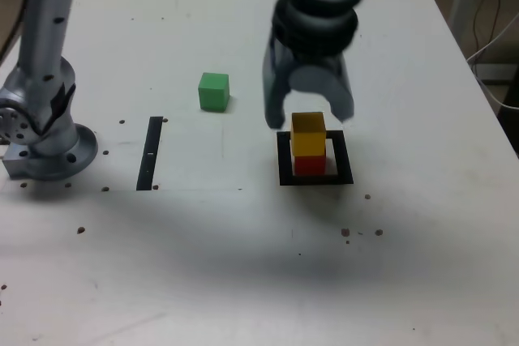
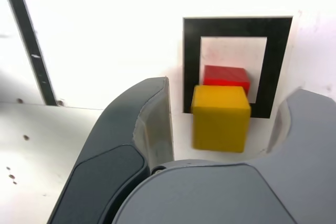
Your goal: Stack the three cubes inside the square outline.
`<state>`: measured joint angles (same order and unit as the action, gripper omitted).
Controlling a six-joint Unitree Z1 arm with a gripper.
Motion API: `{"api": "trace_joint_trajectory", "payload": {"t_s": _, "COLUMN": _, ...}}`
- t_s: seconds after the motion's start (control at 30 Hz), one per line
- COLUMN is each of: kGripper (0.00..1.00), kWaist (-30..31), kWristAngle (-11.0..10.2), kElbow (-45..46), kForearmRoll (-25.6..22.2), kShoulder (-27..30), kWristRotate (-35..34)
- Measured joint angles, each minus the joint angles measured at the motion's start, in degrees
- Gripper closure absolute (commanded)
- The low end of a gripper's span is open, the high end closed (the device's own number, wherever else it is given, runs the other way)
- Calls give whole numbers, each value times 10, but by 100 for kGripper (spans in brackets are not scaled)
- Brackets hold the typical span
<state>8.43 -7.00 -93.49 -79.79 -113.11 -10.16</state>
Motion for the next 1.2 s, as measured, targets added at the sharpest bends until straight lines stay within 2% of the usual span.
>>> {"api": "trace_joint_trajectory", "payload": {"t_s": 0.1, "kGripper": 1, "kWaist": -21, "kWristAngle": -7, "kElbow": 27, "kForearmRoll": -2, "kShoulder": 35, "kWristRotate": 33}}
{"api": "trace_joint_trajectory", "payload": {"t_s": 0.3, "kGripper": 1, "kWaist": -97, "kWristAngle": -20, "kElbow": 119, "kForearmRoll": 3, "kShoulder": 102, "kWristRotate": 144}}
{"api": "trace_joint_trajectory", "payload": {"t_s": 0.5, "kGripper": 0, "kWaist": -178, "kWristAngle": -64, "kElbow": 206, "kForearmRoll": 52, "kShoulder": 151, "kWristRotate": 241}}
{"api": "trace_joint_trajectory", "payload": {"t_s": 0.63, "kGripper": 0, "kWaist": -237, "kWristAngle": -80, "kElbow": 261, "kForearmRoll": 101, "kShoulder": 154, "kWristRotate": 298}}
{"api": "trace_joint_trajectory", "payload": {"t_s": 0.83, "kGripper": 3, "kWaist": -293, "kWristAngle": -85, "kElbow": 312, "kForearmRoll": 168, "kShoulder": 138, "kWristRotate": 348}}
{"api": "trace_joint_trajectory", "payload": {"t_s": 1.03, "kGripper": 9, "kWaist": -299, "kWristAngle": -87, "kElbow": 332, "kForearmRoll": 201, "kShoulder": 120, "kWristRotate": 358}}
{"api": "trace_joint_trajectory", "payload": {"t_s": 1.2, "kGripper": 14, "kWaist": -300, "kWristAngle": -76, "kElbow": 354, "kForearmRoll": 241, "kShoulder": 110, "kWristRotate": 362}}
